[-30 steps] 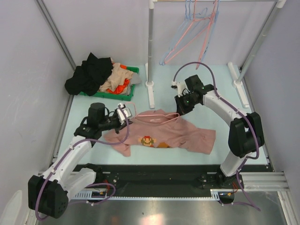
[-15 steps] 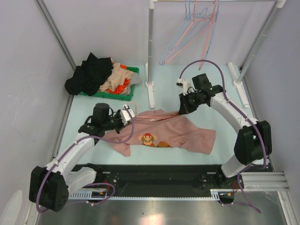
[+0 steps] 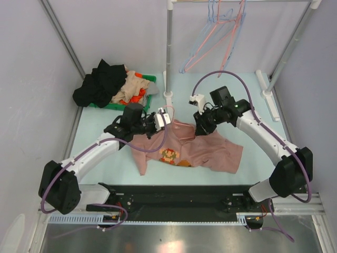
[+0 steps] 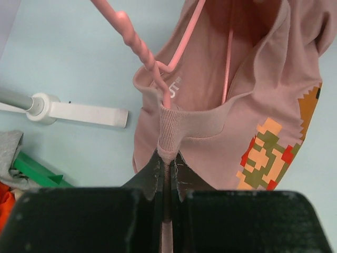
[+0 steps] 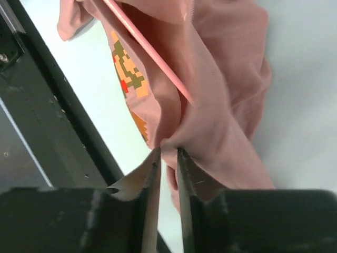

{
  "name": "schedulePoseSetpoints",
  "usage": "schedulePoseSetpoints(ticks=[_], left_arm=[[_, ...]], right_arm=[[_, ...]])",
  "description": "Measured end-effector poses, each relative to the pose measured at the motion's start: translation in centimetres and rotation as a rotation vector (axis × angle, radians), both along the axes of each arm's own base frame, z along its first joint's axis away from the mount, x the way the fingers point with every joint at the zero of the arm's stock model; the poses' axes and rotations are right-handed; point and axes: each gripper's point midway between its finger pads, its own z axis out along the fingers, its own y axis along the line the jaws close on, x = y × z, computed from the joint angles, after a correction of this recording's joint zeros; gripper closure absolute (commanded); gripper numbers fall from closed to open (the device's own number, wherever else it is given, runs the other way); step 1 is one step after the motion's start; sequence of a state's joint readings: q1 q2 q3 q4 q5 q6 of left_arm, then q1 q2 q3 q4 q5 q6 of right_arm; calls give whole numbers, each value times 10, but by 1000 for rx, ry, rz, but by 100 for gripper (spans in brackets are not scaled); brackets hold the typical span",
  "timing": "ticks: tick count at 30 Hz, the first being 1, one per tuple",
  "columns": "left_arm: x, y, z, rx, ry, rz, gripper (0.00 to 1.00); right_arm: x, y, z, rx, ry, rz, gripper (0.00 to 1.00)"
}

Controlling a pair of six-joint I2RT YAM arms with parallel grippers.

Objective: Place the t-shirt on the hanger

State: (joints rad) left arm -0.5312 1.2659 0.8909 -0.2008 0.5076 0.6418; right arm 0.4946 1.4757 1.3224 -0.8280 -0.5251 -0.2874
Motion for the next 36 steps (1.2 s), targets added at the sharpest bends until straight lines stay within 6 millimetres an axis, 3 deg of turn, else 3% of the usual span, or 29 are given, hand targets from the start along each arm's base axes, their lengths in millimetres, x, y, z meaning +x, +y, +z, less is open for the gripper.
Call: schedulePoseSetpoints(ticks=[2, 4, 5, 8, 12, 18, 24, 27, 30, 31, 32, 36], left_arm=[[-3, -3, 1, -9, 7, -16, 100], [-4, -4, 1, -11, 6, -30, 100], [-5, -4, 0, -9, 8, -35, 100], [-10, -4, -2, -4, 17, -56, 100], [-14, -4, 0, -7, 22, -67, 100], [-19, -6, 2, -18, 31, -88, 100], [-22, -8, 3, -24, 32, -105, 100], [-23, -8, 3, -25, 32, -110, 100], [-24, -8, 7, -31, 25, -113, 100], [-25, -8, 8, -34, 23, -115, 100], [-25, -8, 9, -37, 21, -118, 100], [-27, -7, 11, -41, 22, -120, 98]], right_arm=[[1, -4, 5, 4, -31, 14, 56], [2, -8, 11, 7, -63, 24, 50], [4, -11, 16, 9, -85, 28, 40], [9, -17, 32, 23, -157, 45, 25], [4, -14, 46, 30, -233, 116, 23], [-12, 12, 46, 37, -298, 276, 33], [-9, 47, 39, 60, -365, 379, 40], [-5, 63, 30, 60, -379, 412, 51], [0, 72, 22, 60, -385, 431, 73], [1, 74, 20, 62, -384, 429, 96], [2, 75, 20, 62, -388, 430, 100], [3, 76, 20, 63, -387, 424, 100]])
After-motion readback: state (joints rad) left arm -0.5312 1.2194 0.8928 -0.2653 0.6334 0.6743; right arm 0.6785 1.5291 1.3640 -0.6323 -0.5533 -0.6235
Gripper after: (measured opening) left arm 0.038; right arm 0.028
